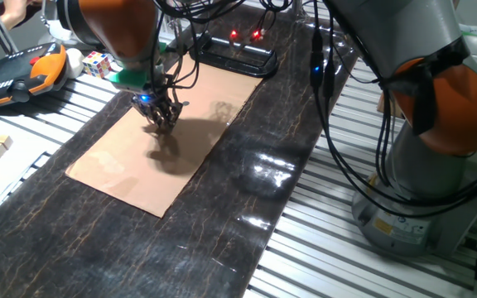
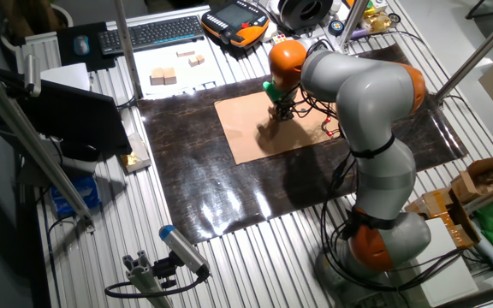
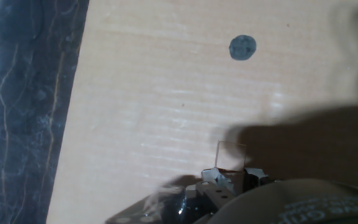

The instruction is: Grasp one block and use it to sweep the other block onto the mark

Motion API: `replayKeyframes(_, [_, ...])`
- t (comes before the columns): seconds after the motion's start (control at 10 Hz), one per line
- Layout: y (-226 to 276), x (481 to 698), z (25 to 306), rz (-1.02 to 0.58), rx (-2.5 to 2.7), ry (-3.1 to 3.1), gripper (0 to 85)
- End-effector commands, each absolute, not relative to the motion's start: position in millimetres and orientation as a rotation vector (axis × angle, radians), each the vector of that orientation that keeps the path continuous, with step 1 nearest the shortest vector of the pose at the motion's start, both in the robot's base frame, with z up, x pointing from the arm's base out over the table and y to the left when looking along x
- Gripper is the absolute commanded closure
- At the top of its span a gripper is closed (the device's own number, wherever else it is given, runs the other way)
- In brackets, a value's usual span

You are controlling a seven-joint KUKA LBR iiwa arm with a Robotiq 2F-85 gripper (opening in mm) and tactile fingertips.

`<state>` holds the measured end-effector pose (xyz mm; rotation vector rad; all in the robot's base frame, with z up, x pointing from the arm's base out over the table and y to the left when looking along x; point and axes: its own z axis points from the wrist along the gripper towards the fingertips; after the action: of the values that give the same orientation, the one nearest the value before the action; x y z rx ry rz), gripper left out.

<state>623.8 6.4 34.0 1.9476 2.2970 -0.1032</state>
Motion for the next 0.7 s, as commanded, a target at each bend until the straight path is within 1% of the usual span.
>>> replayKeyframes(0.0, [5.2, 623.9, 33.1, -0.102, 1.946, 2.297, 84.3])
replayKeyframes(0.6, [2.4, 623.9, 32.2, -0.105, 1.948, 2.293, 84.3])
